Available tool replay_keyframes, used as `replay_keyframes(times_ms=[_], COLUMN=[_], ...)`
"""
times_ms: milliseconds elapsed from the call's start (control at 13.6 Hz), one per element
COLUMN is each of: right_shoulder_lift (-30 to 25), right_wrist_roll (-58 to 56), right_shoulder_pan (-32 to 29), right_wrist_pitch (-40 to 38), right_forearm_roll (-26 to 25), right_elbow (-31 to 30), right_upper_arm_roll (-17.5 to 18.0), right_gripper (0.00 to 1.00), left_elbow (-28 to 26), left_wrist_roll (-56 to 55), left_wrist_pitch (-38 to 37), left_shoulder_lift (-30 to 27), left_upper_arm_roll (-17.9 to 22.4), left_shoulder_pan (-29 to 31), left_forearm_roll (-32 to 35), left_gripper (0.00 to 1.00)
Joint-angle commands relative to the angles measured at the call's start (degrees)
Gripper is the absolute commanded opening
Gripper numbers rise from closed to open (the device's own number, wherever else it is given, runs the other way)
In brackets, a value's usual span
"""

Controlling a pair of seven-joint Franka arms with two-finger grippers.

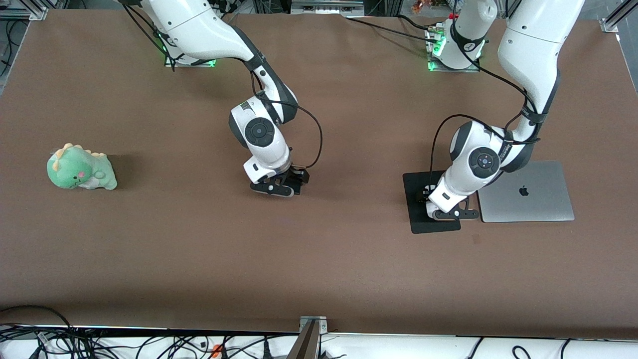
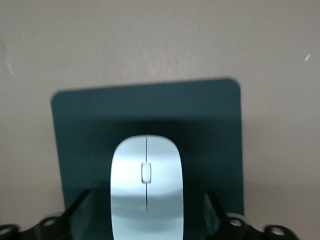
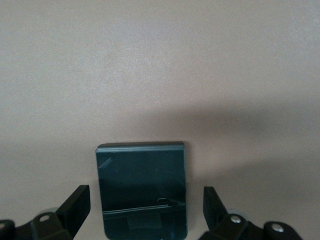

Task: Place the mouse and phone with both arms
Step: 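Lower the mouse onto the mousepad and open the left gripper, then carry the black phone toward the plush with the right gripper while the left gripper withdraws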

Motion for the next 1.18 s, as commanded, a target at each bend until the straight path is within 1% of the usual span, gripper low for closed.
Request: replay_keyframes(times_ms=[0,74,221,295,369,443,516,590,664,738,811,885,959,1107], right_shoulder_lift=[1.95,2.04,2.75,3.27,3.62,3.98,4.24,4.33,4.33,4.42,4.33,4.33,4.33,4.07], right_wrist_roll=[1.48,1.83,2.62,2.63,2.97,3.15,3.24,3.15,3.07,2.89,2.54,2.36,2.28,1.75], right_shoulder_pan=[0.78,0.78,0.96,1.13,1.22,1.22,1.31,1.57,1.49,1.49,1.49,1.31,1.23,0.87], right_wrist_pitch=[0.7,1.14,1.5,1.5,1.5,1.5,1.67,2.55,2.64,2.64,2.47,2.29,2.12,1.15], right_forearm_roll=[-1.73,-1.82,-1.91,-1.82,-1.91,-1.91,-2.08,-2.43,-2.78,-2.87,-2.87,-2.87,-2.87,-2.87], right_elbow=[1.78,1.78,2.3,2.74,3.27,3.45,3.45,3.45,3.45,3.45,3.45,3.45,3.45,3.53], right_upper_arm_roll=[-0.67,-0.67,-0.67,-0.67,-0.67,-0.67,-0.67,-0.76,-0.76,-0.76,-0.76,-0.76,-0.76,-0.76], right_gripper=[1.0,1.0,1.0,1.0,1.0,1.0,1.0,0.98,0.8,0.65,0.58,0.57,0.46,0.37], left_elbow=[1.49,2.46,3.7,3.7,3.7,3.7,3.7,3.79,4.05,4.75,4.93,5.1,5.37,11.84], left_wrist_roll=[0.32,0.49,1.45,3.81,6.96,10.56,13.82,14.55,14.38,13.51,13.07,13.06,13.15,13.76], left_wrist_pitch=[-2.54,-5.16,-14.1,-18.15,-22.45,-27.2,-31.42,-35.03,-38.46,-40.93,-42.52,-43.06,-43.85,-50.23], left_shoulder_lift=[-4.32,-5.99,-12.12,-15.55,-18.37,-21.18,-24.69,-27.6,-30.24,-32.52,-34.03,-35.7,-36.49,-35.89], left_upper_arm_roll=[-0.54,-0.54,-0.63,-0.63,-0.54,-0.54,-0.36,-0.01,0.16,0.08,0.16,0.16,0.08,0.25], left_shoulder_pan=[2.39,2.48,2.66,3.62,5.97,8.26,9.68,9.95,9.95,9.95,9.95,9.95,9.95,9.95], left_forearm_roll=[0.54,0.54,-0.77,-4.17,-9.08,-12.26,-12.38,-11.95,-10.55,-7.92,-7.38,-7.2,-7.11,-7.02], left_gripper=[1.0,1.0,1.0,1.0,1.0,1.0,1.0,1.0,1.0,1.0,1.0,1.0,1.0,1.0])
